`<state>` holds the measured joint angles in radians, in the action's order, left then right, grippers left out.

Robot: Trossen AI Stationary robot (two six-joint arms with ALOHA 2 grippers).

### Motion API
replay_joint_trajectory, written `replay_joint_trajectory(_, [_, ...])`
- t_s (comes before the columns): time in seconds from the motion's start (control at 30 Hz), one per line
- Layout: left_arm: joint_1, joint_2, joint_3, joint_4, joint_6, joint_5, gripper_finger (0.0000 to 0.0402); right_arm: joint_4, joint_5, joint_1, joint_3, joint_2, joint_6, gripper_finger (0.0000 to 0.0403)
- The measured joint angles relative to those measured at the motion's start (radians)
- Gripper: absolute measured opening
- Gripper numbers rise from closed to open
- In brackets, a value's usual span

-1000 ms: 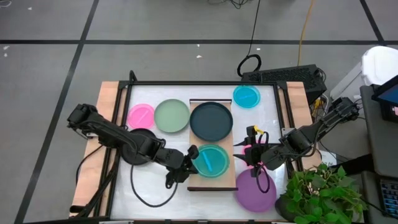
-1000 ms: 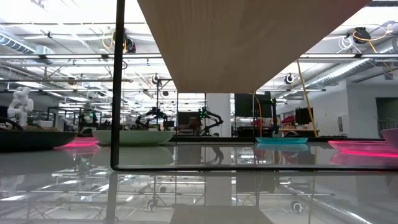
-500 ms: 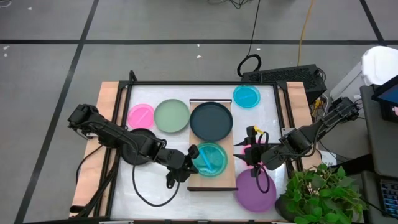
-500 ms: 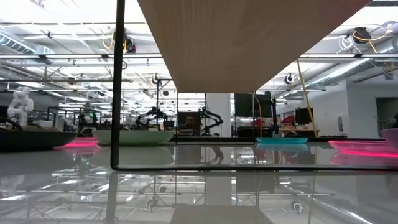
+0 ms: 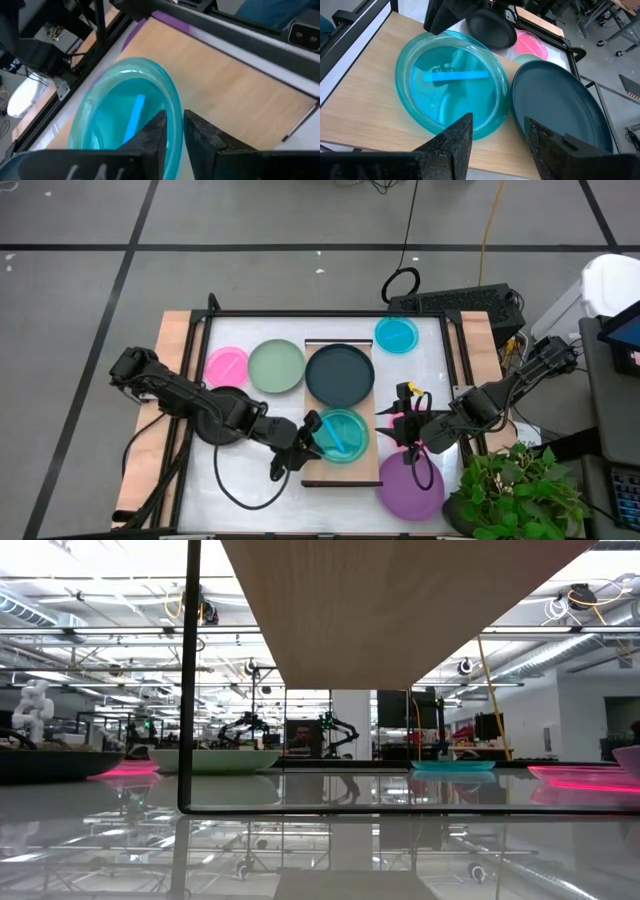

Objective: Place and stack plates onto a shelf
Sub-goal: Put the bottom blue transparent plate on the shelf, then stack the purple plate on top of the dark green plate on the shelf

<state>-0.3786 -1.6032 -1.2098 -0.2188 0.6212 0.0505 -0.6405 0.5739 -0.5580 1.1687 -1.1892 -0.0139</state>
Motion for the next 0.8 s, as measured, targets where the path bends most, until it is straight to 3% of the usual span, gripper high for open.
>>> replay_joint_trajectory(0.37, [-0.001, 0.0, 0.0, 0.0, -0.07, 0.003, 0.0082, 0.0, 0.0, 0.0, 0.0, 0.0, 0.0, 0.016])
replay_joint_trajectory(0.57, [-0.016, 0.033, 0.0, 0.016, -0.136, 0.13, 0.0082, 0.0, 0.0, 0.0, 0.0, 0.0, 0.0, 0.016])
replay_joint_trajectory(0.8, [-0.022, 0.098, -0.001, 0.032, -0.159, 0.145, 0.0082, 0.0, 0.0, 0.0, 0.0, 0.0, 0.0, 0.016])
